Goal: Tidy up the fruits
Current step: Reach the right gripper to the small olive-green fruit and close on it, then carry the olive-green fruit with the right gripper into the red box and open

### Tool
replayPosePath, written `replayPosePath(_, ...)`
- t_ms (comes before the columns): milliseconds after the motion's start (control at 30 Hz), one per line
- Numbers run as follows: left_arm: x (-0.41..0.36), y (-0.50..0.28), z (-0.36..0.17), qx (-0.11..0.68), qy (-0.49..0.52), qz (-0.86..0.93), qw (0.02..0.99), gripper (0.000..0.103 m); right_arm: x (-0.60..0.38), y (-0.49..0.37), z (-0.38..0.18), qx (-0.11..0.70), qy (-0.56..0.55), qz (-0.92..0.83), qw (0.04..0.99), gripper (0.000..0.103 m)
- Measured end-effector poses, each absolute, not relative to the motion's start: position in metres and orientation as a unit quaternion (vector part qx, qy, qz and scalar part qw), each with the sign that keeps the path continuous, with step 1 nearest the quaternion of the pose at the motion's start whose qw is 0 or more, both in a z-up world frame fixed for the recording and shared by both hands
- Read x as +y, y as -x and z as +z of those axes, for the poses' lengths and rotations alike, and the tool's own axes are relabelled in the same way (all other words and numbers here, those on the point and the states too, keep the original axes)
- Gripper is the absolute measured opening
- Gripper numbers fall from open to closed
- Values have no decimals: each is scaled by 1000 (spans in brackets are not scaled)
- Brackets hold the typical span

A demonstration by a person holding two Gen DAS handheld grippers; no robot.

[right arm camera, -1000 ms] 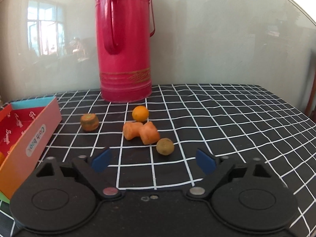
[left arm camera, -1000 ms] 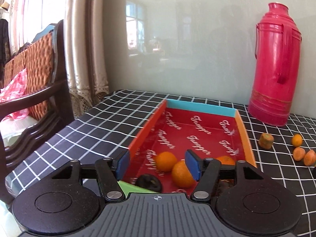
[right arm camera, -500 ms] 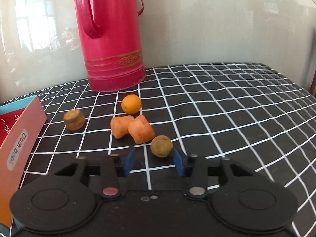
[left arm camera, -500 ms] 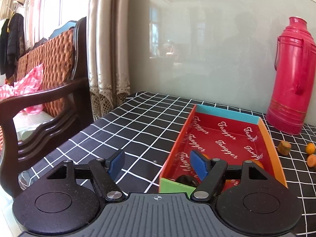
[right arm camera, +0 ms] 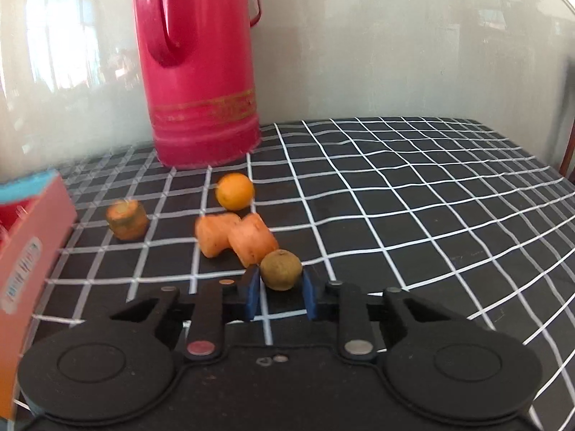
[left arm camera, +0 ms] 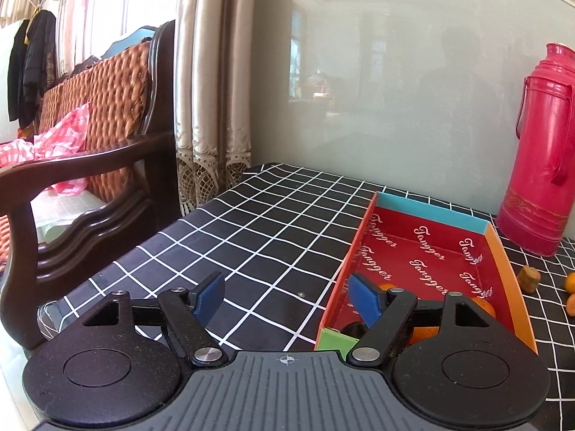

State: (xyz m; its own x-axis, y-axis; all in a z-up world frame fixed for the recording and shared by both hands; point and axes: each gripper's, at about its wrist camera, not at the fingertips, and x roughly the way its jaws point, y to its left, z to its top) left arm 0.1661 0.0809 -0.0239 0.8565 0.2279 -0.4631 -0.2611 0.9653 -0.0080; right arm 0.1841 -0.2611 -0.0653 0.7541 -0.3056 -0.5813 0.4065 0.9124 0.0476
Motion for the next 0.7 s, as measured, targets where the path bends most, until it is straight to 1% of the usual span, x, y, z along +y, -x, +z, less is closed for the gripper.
replayPosePath(167, 85, -166, -23, 237, 47, 133, 961, 76, -245, -173, -51, 262, -85, -146, 950, 17)
replayPosePath(433, 98, -164, -24, 233, 60, 157, 958, 81, -186, -161, -31, 211, -56, 3, 976, 17)
replayPosePath(700, 111, -162, -27, 235, 54, 176, 954, 81, -115, -156, -25, 195, -1, 151, 969, 17)
